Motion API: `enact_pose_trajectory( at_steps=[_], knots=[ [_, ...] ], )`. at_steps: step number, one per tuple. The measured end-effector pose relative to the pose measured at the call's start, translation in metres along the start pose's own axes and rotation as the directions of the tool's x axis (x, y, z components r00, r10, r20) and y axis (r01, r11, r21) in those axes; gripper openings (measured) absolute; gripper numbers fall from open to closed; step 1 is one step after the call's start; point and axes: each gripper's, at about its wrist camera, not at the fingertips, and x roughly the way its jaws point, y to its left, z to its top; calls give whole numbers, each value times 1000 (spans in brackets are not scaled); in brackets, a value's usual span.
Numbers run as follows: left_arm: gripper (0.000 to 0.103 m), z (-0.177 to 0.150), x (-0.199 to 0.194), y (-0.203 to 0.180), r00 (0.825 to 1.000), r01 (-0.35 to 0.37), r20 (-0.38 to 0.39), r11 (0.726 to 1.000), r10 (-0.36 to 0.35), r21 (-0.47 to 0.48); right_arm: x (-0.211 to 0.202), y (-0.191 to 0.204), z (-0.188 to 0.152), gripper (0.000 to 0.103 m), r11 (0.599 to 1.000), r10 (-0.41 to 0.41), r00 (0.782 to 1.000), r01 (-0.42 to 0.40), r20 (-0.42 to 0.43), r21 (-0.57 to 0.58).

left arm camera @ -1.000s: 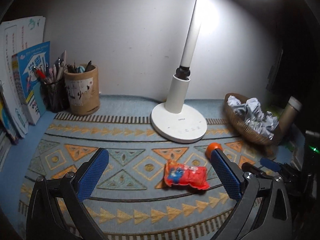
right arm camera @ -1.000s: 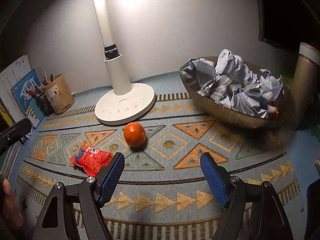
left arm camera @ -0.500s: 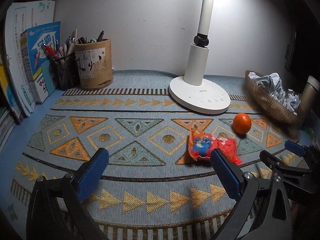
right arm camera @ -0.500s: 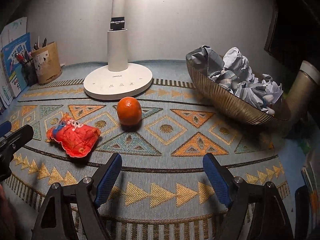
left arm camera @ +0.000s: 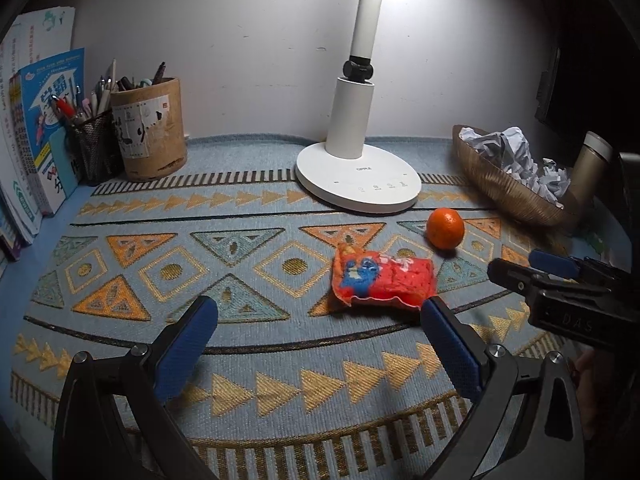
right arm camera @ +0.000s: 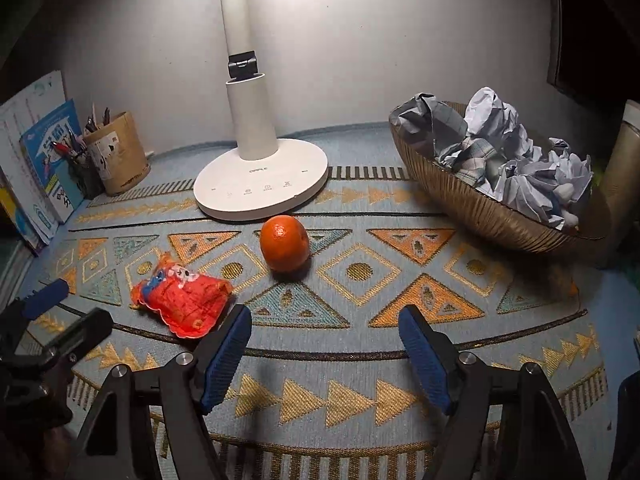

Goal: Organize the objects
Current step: 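Move both tools back toward the red snack bag and orange mandarin, then grasp the red snack bag with the left gripper while the right grasps the mandarin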

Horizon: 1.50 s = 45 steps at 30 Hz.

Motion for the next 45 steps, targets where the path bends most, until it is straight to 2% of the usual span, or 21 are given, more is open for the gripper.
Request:
enact_pose_trajectory(
  at_steps=[2, 3, 7, 9, 12, 13, 16, 19, 21, 23, 25, 28, 30, 32, 33, 35, 39, 41, 43, 45],
  knots=[
    [102, 0, 3, -9, 998, 56, -26, 998, -56, 6, 4, -1, 14, 69, 999, 31, 1000, -31, 5, 22],
    [102, 0, 7, -14, 997, 60, -41, 998, -59, 20, 9, 0, 20, 69, 998, 54, 999, -54, 3, 27],
    [101, 5, 33, -35, 993, -28, -108, 995, 38, 93, 38, 5, 31, 69, 994, 101, 993, -98, -57, 52],
    [101, 8, 47, -42, 986, -44, -151, 991, 63, 127, 51, 7, 32, 68, 992, 112, 990, -108, -79, 62],
    [101, 12, 56, -45, 982, -50, -173, 988, 76, 148, 63, 3, 31, 57, 988, 133, 986, -125, -100, 91],
    [102, 13, 57, -43, 981, -56, -177, 987, 83, 150, 64, -2, 30, 56, 985, 144, 985, -132, -100, 114],
    [102, 14, 54, -27, 976, -71, -197, 992, 91, 109, 60, -23, 25, 56, 961, 205, 976, -188, -72, 201],
    [102, 12, 41, -2, 973, -127, -182, 988, 141, 86, 54, -38, 18, 56, 942, 241, 969, -222, -49, 250],
    [101, 9, 36, 20, 966, -176, -180, 982, 186, 67, 49, -46, 16, 56, 932, 247, 968, -229, -33, 281],
    [100, 8, 33, 44, 962, -189, -195, 982, 189, 18, 45, -50, 15, 56, 936, 224, 974, -209, -23, 282],
    [100, 8, 30, 54, 967, -152, -212, 987, 139, -49, 42, -53, 16, 56, 945, 191, 982, -180, -14, 273],
    [100, 12, 24, 37, 980, -2, -198, 995, -18, -104, 36, -54, 18, 56, 964, 114, 993, -110, -2, 241],
    [100, 14, 27, 15, 975, 77, -201, 991, -97, -107, 33, -56, 20, 56, 970, 100, 995, -99, 11, 224],
    [100, 15, 36, -9, 965, 124, -219, 987, -143, -98, 32, -56, 20, 56, 968, 124, 992, -124, 16, 217],
    [100, 15, 43, -20, 963, 129, -225, 988, -145, -87, 33, -56, 20, 56, 965, 143, 990, -143, 16, 221],
    [100, 19, 56, -36, 968, 96, -229, 994, -104, -47, 35, -57, 20, 56, 960, 164, 986, -162, 12, 230],
    [98, 31, 84, -51, 971, 69, -233, 997, -57, 41, 39, -66, 19, 57, 942, 206, 979, -198, 0, 269],
    [98, 35, 89, -51, 971, 86, -229, 994, -70, 63, 41, -69, 19, 58, 934, 229, 973, -219, -3, 283],
    [98, 38, 89, -46, 966, 129, -232, 991, -114, 47, 42, -69, 19, 60, 926, 257, 966, -246, -4, 287],
    [96, 37, 84, -38, 964, 137, -236, 990, -124, 37, 43, -64, 20, 62, 929, 256, 967, -244, -7, 278]
  ],
)
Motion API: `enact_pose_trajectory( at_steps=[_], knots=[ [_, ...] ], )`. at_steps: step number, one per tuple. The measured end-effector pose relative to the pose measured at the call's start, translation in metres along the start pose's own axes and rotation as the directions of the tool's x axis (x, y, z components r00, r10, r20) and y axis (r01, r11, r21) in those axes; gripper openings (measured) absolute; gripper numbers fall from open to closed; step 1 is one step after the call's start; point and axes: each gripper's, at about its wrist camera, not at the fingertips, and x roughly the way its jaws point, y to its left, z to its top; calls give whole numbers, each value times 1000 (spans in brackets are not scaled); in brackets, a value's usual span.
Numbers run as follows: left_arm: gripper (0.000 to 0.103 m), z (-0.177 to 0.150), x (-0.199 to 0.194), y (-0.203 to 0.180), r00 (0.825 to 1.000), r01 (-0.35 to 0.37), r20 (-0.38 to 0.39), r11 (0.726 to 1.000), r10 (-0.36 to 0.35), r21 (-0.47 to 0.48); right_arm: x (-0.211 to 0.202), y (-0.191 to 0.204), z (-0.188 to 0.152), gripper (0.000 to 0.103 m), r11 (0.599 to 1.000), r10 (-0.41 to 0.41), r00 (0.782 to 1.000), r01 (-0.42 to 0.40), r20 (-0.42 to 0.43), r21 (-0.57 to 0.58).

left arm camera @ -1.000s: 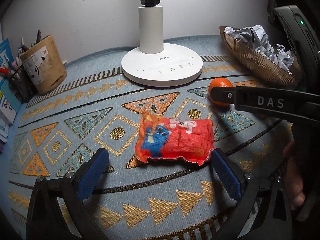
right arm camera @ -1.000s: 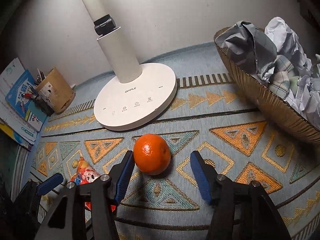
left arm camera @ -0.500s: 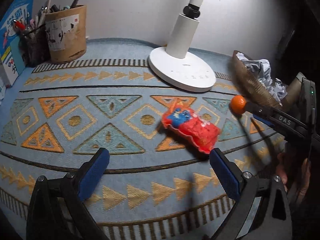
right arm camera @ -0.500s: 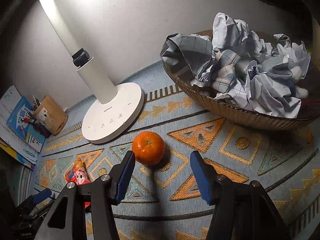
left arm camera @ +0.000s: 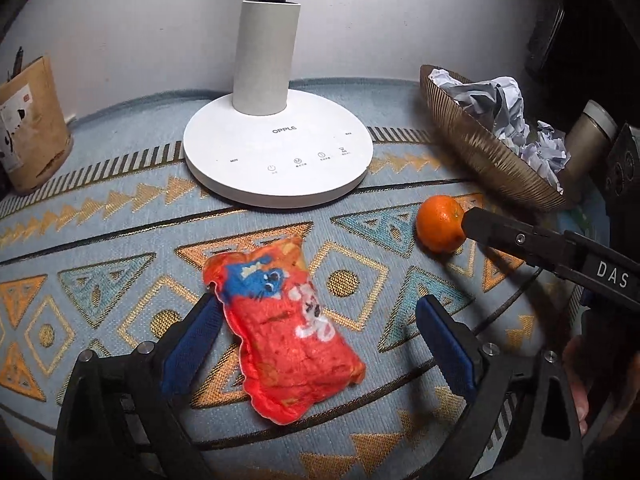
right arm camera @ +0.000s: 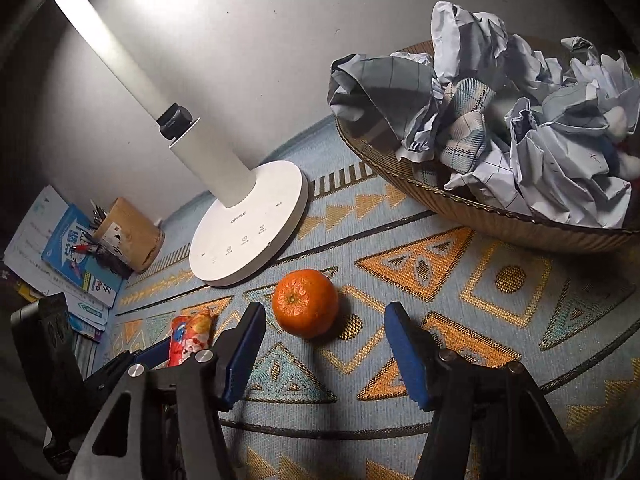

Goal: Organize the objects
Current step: 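Grasp the red snack bag with the left gripper while the right grasps the mandarin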

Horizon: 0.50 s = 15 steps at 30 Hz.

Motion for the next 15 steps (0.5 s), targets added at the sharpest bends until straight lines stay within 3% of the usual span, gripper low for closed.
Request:
enact_pose_trajectory(
  at_steps=[6, 10, 11, 13, 15],
  knots=[
    [97, -19, -26, 14, 1000, 4, 12, 999, -4, -50, 12, 24, 2, 62, 994, -60, 998, 60, -4, -93],
    [95, -15, -8, 4, 997, -82, -9, 996, 81, -35, 21, 36, 0, 62, 979, -131, 991, 129, -4, -159],
    [92, -14, -6, 0, 994, -110, 3, 994, 110, -22, 20, 36, 1, 62, 977, -132, 991, 131, 2, -166],
    [64, -13, -5, -5, 990, -143, 20, 990, 143, 11, 19, 37, 1, 62, 973, -149, 989, 151, 22, -173],
    [53, -14, -8, -6, 992, -124, 33, 992, 123, 29, 20, 37, 0, 45, 973, -145, 989, 145, 14, -181]
  ],
)
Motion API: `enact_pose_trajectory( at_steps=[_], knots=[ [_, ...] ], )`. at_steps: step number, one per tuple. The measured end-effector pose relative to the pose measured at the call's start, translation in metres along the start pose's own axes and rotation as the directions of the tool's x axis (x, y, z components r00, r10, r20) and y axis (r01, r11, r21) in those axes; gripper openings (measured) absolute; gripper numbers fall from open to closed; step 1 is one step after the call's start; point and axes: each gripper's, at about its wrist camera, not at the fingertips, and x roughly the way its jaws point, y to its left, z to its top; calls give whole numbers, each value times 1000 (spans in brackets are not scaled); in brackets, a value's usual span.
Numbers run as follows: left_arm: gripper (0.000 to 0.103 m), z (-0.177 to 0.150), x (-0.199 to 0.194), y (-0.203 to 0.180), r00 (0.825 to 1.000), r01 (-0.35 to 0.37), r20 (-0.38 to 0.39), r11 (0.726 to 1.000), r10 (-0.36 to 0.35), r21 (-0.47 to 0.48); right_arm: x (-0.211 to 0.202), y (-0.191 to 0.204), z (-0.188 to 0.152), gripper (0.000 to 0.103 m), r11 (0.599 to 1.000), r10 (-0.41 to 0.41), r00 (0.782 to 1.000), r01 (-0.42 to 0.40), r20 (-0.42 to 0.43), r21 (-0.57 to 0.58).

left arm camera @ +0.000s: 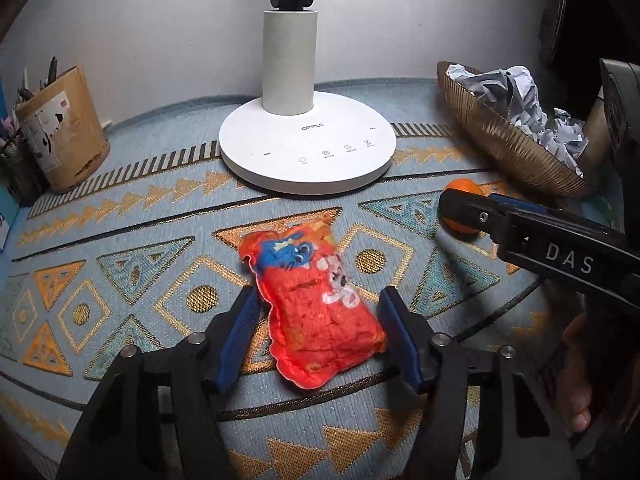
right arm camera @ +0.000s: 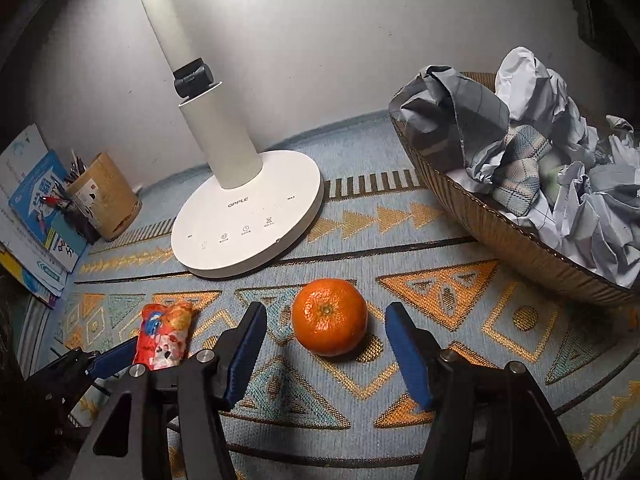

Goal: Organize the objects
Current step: 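Grasp the red snack bag with the left gripper while the right grasps the mandarin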

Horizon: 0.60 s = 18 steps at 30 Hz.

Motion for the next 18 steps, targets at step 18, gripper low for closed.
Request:
enact_pose_trajectory(
  at_steps=[18],
  knots=[
    [22, 24, -29, -23, 995, 69, 74, 997, -71, 27, -90, -18, 1, 38, 999, 29, 995, -31, 96, 21]
  ],
)
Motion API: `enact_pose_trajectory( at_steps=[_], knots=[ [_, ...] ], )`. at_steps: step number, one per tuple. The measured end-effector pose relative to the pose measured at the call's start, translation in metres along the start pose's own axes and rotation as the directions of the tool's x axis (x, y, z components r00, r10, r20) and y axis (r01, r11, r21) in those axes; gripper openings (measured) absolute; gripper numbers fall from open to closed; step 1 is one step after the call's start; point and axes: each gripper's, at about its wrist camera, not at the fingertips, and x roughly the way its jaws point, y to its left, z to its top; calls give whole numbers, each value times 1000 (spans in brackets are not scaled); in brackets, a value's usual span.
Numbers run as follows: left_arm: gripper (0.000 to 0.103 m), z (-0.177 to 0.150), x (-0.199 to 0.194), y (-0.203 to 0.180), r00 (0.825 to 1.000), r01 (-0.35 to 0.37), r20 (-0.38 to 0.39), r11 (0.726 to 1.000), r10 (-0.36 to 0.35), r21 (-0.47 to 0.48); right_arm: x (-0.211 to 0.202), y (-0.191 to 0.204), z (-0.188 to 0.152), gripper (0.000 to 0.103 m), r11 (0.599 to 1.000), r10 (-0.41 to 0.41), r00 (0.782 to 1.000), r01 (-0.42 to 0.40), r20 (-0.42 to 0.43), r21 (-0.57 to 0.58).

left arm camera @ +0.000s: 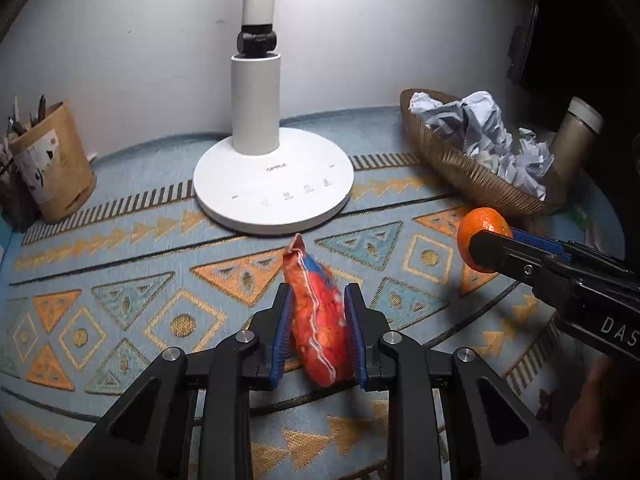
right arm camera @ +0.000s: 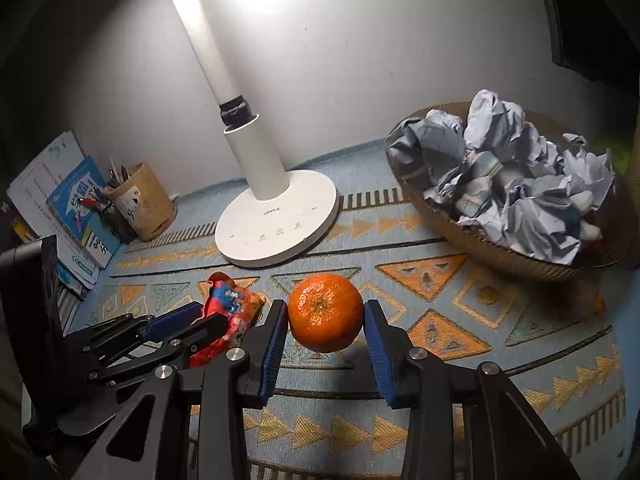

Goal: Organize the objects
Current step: 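Grasp the red snack bag with the left gripper while the right grasps the mandarin, then carry snack bag and mandarin to the amber bowl and open both grippers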

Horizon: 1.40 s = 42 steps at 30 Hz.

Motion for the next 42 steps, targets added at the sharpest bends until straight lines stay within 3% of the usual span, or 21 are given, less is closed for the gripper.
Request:
enact_pose_trajectory(
  at_steps=[4, 6, 7, 8, 9, 10, 11, 17, 18, 20, 21, 25, 29, 32, 37, 42],
  knots=[
    [20, 38, -16, -23, 997, 47, 57, 997, -51, 56, -36, -36, 31, 38, 997, -69, 996, 66, 56, 48],
    [20, 45, -21, -21, 996, 62, 67, 996, -66, 66, -41, -49, 30, 38, 997, -42, 998, 38, 51, 70],
    [26, 43, -21, -16, 995, 77, 54, 995, -80, 57, -42, -52, 27, 38, 997, -24, 998, 20, 50, 76],
    [37, 40, -21, -7, 996, 84, 34, 996, -86, 31, -39, -52, 21, 38, 997, -15, 999, 11, 44, 77],
    [63, 34, -19, 2, 997, 78, 16, 997, -78, -7, -34, -52, 15, 38, 997, -11, 1000, 9, 29, 77],
    [80, 27, -17, 11, 997, 71, 14, 996, -71, -47, -26, -51, 8, 38, 997, -8, 1000, 8, 6, 80],
    [81, 16, -15, 17, 998, 65, 16, 995, -64, -78, -17, -50, -1, 38, 996, -2, 1000, 4, -19, 84],
    [79, -25, 29, 14, 988, -14, -151, 998, 4, -65, 10, -41, -28, 38, 996, 28, 996, -20, -87, 84],
    [72, -27, 28, 9, 991, -52, -122, 998, 47, -38, 8, -41, -29, 38, 997, 23, 996, -16, -83, 80],
    [44, -26, 29, 1, 988, -95, -119, 995, 95, 7, 0, -43, -30, 38, 997, 15, 997, -10, -70, 73],
    [37, -25, 28, -1, 988, -99, -116, 995, 100, 10, -5, -45, -30, 38, 998, 8, 998, -3, -63, 70],
    [31, -15, 15, -6, 997, -31, -78, 1000, 31, -3, -41, -64, -14, 38, 996, -33, 999, 31, 20, 89],
    [31, 20, -4, -26, 997, 76, -3, 997, -76, -10, -76, -90, 22, 38, 988, -97, 987, 80, 127, 130],
    [31, 56, -14, -55, 987, 138, 83, 990, -140, 27, -83, -101, 52, 38, 978, -160, 973, 133, 169, 160],
    [31, 117, -8, -101, 950, 243, 180, 966, -256, 93, -72, -121, 97, 38, 949, -253, 949, 205, 189, 241],
    [31, 151, 31, -130, 937, 281, 180, 952, -299, 118, -41, -153, 121, 38, 925, -263, 955, 209, 137, 319]
  ],
)
